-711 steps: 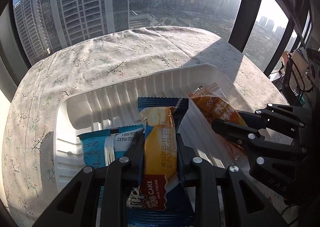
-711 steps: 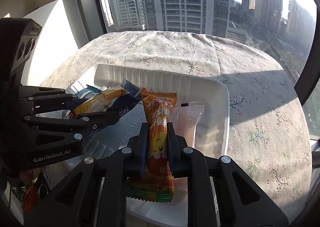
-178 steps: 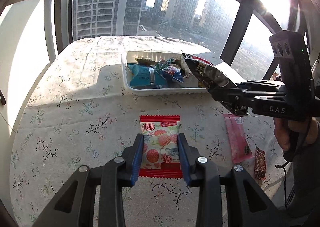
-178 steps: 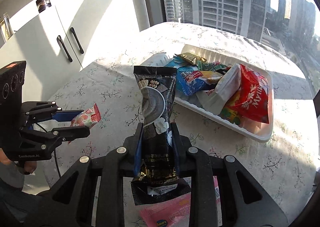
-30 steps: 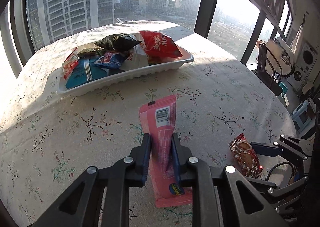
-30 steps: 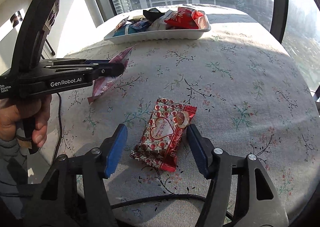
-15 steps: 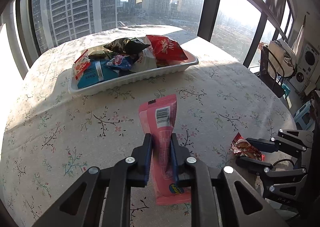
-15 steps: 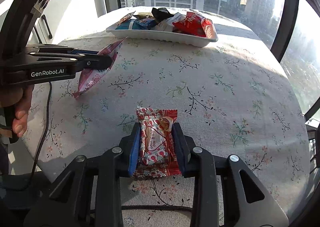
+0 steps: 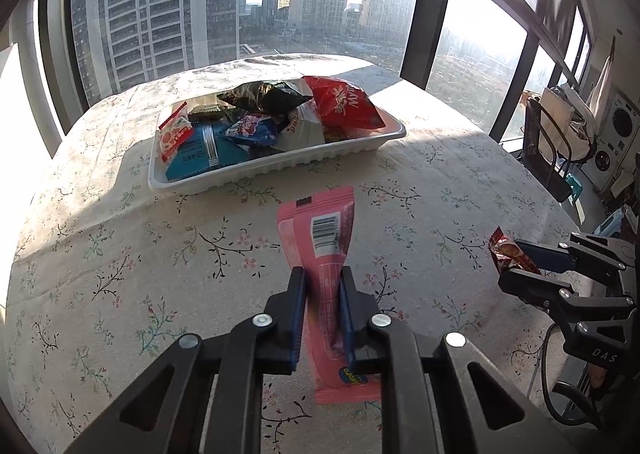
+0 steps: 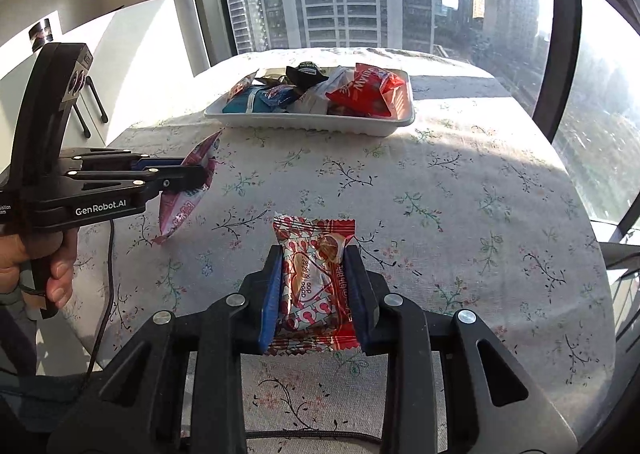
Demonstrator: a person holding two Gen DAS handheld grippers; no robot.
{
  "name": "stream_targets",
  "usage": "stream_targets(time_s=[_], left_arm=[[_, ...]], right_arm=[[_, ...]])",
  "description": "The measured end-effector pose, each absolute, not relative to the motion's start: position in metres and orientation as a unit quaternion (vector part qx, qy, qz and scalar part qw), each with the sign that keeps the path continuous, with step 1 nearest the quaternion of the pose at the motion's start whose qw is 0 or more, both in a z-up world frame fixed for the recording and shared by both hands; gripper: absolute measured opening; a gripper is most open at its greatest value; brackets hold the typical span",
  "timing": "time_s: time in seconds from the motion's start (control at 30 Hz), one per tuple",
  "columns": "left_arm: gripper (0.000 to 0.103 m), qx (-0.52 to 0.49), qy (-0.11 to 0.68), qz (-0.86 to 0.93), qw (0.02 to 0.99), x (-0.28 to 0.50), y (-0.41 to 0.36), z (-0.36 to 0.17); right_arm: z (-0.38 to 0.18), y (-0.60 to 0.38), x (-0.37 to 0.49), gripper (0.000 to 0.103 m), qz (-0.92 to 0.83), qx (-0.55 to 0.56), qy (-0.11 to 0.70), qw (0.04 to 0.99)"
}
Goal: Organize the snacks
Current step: 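Lift the pink packet with the left tool while the right tool grasps the red-and-white wrapped snack, then lower the pink packet into the tray with the left tool while the right tool places the wrapped snack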
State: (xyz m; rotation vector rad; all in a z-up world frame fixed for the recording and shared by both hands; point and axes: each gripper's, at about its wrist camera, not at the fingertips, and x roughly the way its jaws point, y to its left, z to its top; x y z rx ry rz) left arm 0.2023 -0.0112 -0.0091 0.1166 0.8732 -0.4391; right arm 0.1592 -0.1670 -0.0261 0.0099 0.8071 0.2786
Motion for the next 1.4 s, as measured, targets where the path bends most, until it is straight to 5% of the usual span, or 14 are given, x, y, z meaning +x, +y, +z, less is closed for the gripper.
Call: stream_targets(time_s=[0.2, 0.27, 0.4, 0.47, 0.53, 0.67, 1.4], left_arm=[[0.019, 0.117, 0.444, -0.211, 0.863, 0.205, -0.03, -0.021], [0.027, 0.135, 0.452, -0.207, 0.857, 0.204, -0.035, -0.026], [0.059, 0.146, 0.452, -0.194, 0.858, 0.205, -0.034, -0.027], [0.058, 0.158, 0.46, -0.191, 0.853, 0.205, -0.034, -0.03], [0.034, 0.161, 0.465, -0.201, 0.847, 0.204, -0.034, -0.034], [0.022, 0.165, 0.467, -0.214, 0.842, 0.2, -0.037, -0.035], [0.02, 0.006, 0.393, -0.16, 0.905, 0.284, 0.052, 0.061]], right_arm=[[-0.031, -0.163, 0.159, 0.028, 0.142, 0.007, 0.397, 0.907], [-0.032, -0.162, 0.158, 0.028, 0.145, 0.007, 0.396, 0.907], [-0.034, -0.164, 0.156, 0.028, 0.147, 0.008, 0.397, 0.906], [-0.036, -0.165, 0.156, 0.028, 0.148, 0.009, 0.398, 0.905], [-0.037, -0.164, 0.157, 0.028, 0.151, 0.009, 0.398, 0.905], [-0.037, -0.164, 0.156, 0.028, 0.153, 0.009, 0.398, 0.905], [0.033, -0.188, 0.222, 0.028, 0.172, 0.067, 0.329, 0.926]])
